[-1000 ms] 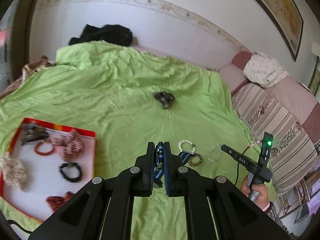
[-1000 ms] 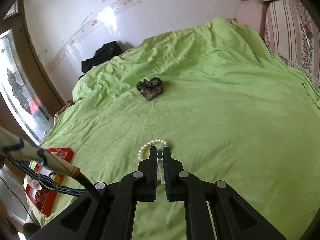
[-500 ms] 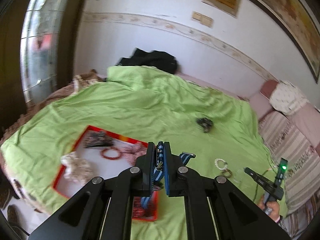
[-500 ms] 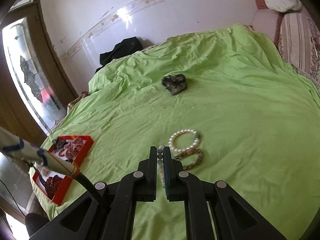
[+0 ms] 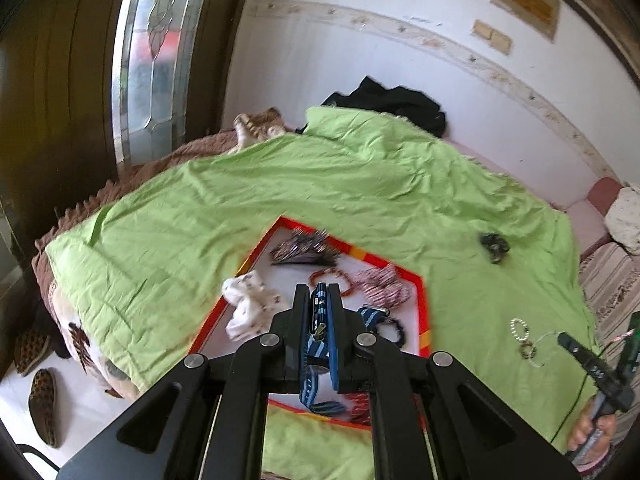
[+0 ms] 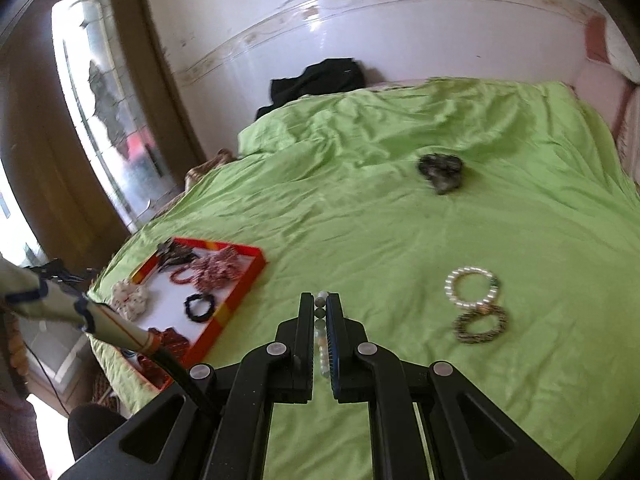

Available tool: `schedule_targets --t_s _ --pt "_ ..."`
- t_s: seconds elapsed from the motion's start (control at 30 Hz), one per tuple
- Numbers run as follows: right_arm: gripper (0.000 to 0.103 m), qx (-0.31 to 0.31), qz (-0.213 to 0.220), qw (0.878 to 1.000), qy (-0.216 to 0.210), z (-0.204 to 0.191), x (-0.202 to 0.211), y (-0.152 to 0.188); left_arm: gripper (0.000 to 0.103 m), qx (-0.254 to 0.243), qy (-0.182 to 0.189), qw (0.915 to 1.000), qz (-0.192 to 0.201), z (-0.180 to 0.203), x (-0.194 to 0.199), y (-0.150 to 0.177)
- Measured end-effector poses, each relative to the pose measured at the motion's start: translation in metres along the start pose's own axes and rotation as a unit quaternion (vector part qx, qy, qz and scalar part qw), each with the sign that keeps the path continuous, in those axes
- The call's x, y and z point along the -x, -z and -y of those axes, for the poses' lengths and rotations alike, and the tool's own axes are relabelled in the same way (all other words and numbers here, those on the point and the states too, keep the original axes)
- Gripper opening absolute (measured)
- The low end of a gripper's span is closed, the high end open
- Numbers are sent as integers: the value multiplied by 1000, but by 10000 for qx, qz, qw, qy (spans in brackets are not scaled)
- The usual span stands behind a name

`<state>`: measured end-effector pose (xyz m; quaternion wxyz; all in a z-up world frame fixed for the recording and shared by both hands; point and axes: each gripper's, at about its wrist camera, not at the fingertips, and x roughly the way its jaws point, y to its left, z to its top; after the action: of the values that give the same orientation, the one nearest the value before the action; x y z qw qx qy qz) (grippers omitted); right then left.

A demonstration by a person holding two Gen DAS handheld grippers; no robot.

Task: Organize jewelry
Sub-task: 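Carry watch and jade bracelet to the tray and open both tools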

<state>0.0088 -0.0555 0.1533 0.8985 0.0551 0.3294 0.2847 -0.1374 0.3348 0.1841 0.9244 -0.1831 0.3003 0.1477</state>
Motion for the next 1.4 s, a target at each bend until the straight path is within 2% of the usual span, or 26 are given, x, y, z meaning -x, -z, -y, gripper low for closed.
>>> schedule_targets --t_s 0.1,0.27,0.5,0.63,0.8,0.93,1.07,1.23,1.4 --pt "7 172 -109 9997 -111 -22 -10 -2 8 34 -63 9999 -121 -11 -16 9" --pt "7 378 -388 9977 -407 -63 -37 -7 8 173 98 9995 -244 -18 -40 19" --pt "7 486 -804 9897 -1078 -134 -81 -16 8 305 208 9988 -308 -19 -67 35" --pt "7 519 -1085 9819 -1466 -173 -112 -22 8 421 -28 9988 -249 -28 -75 37" --pt "7 289 -1363 9661 -2174 -211 -149 -22 8 503 -718 9952 441 -39 -64 31" --pt "7 253 -1650 9650 -2024 -220 -182 -6 8 455 -1262 9873 854 -44 -56 26" --pt "7 331 -1823 9676 -1713 -212 -201 12 8 632 -1606 9828 655 -58 -66 25" --pt "7 627 -1764 9736 -1306 -199 -203 20 8 1121 -1869 9756 285 -84 -81 25" --pt "7 797 -1686 9768 -1051 -193 -203 20 8 1216 -2054 9707 266 -89 -86 28"
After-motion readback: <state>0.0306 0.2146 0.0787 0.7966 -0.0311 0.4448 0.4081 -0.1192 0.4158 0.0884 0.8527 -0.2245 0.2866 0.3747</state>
